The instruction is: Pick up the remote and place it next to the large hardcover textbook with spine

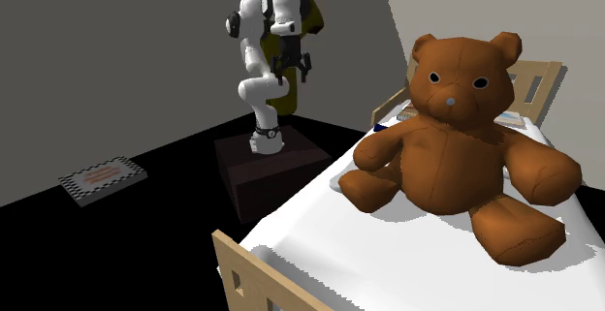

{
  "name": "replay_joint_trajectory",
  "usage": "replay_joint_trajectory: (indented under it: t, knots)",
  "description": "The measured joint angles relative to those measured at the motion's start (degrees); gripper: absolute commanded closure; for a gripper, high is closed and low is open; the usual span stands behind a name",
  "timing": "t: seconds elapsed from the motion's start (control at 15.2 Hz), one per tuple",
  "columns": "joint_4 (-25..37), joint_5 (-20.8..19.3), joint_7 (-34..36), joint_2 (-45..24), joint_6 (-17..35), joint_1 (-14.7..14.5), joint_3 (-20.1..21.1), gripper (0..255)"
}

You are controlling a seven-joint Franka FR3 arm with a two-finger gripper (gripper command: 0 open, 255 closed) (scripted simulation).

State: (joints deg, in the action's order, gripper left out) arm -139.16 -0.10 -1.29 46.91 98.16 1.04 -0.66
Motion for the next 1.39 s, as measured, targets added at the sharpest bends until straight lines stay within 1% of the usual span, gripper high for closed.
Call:
replay_joint_trajectory:
  t: [0.07,0.2,0.33,0.53,0.79,1.12,1.39]
  knots:
    - [0.0,0.0,0.0,0.0,0.0,0.0,0.0,0]
    - [0.0,0.9,3.2,-2.0,1.7,0.4,1.6,0]
    - [-0.1,1.9,7.8,-4.6,4.0,1.0,3.7,0]
    - [1.3,3.3,15.6,-10.6,8.1,2.2,7.3,0]
    - [3.0,4.3,26.3,-18.8,13.8,3.8,11.8,0]
    - [8.2,3.1,39.4,-30.2,19.0,6.3,15.9,0]
    - [14.4,0.6,50.3,-40.4,21.7,7.7,18.2,0]
